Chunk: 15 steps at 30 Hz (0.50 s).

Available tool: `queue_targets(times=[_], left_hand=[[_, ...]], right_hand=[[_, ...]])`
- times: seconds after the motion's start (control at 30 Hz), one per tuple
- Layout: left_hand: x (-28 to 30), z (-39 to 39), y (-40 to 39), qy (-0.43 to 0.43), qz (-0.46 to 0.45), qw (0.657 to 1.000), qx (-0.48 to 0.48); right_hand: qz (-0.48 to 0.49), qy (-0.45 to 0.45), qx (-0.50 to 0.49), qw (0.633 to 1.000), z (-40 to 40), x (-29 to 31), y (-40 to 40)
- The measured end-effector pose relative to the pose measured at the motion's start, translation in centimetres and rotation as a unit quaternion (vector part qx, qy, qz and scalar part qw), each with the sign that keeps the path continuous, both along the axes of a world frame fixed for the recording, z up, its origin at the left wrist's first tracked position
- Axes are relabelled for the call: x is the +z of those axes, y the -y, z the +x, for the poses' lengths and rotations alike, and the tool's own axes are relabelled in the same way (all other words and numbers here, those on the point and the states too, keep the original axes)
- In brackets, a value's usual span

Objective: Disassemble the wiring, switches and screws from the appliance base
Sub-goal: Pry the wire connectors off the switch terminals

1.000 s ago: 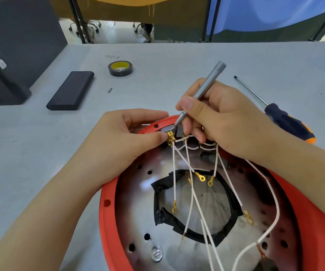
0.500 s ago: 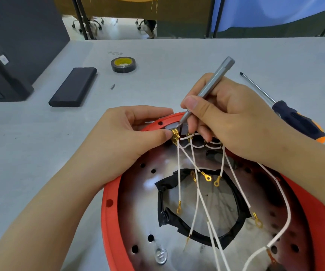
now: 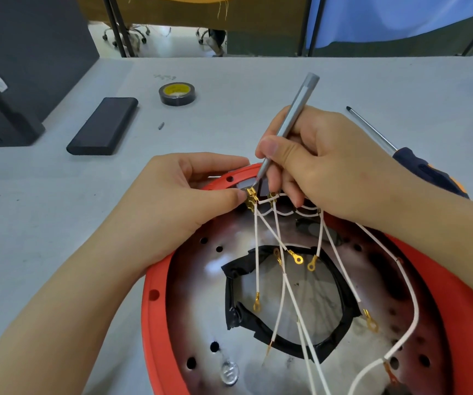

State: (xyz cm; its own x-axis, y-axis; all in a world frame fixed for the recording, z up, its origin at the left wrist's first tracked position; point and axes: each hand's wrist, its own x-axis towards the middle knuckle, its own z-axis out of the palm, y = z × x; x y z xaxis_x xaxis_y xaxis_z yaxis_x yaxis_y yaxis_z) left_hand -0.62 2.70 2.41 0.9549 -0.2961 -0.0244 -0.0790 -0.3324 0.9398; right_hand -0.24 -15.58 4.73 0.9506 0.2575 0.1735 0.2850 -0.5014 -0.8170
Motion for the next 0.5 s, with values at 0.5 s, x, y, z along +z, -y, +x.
queue_targets(times=[0.5], left_hand=[[0.2,0.0,0.1,0.003,0.015,1.0,0.001]], right_hand=[[-0.101,-0.058,0.014,0.993,1.9,1.7,-1.3]])
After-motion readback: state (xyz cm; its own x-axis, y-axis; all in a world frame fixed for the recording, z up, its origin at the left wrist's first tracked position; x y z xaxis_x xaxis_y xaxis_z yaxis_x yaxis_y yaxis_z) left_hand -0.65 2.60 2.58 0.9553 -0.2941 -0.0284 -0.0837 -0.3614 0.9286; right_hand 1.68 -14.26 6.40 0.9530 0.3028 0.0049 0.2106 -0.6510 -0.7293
